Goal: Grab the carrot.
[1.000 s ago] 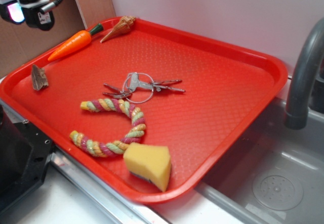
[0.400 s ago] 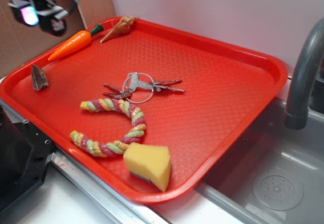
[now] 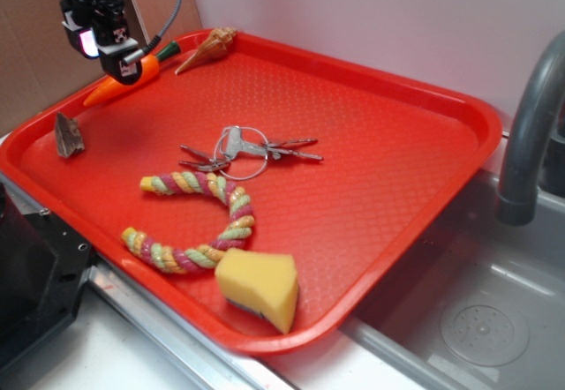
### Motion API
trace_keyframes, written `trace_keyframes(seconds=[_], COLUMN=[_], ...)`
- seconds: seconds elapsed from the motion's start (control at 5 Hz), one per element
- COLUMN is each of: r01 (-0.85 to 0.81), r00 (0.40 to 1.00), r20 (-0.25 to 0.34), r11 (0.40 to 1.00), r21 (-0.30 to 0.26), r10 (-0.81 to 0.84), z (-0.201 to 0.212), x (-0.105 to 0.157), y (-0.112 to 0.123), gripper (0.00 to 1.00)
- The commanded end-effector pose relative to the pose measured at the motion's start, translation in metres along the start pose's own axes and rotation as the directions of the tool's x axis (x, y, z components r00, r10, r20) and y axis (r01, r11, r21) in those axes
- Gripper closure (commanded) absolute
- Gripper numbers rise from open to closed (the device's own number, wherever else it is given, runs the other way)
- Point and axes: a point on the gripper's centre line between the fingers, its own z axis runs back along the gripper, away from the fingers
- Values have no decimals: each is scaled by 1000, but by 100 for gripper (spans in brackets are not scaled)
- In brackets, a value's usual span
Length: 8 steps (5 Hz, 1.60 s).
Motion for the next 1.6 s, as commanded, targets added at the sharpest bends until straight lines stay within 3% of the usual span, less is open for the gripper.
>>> trace_keyframes(seconds=[0.0, 0.2, 0.4, 0.8, 1.0, 1.2, 1.4], r01=[138, 109, 86, 52, -31, -54, -211], r00=[982, 989, 994, 996, 993, 975, 942], r20=[106, 79, 58, 67, 115, 199, 187], r11=[981, 983, 989, 996, 999, 976, 924], r21=[139, 150, 118, 77, 21, -212, -318], r10=[-153, -122, -93, -57, 29, 97, 280], z=[-16, -32, -44, -43, -35, -42, -46], x=[27, 31, 25, 17, 19, 24, 32], y=[22, 27, 35, 36, 26, 22, 32], gripper=[0, 0, 0, 0, 0, 0, 0])
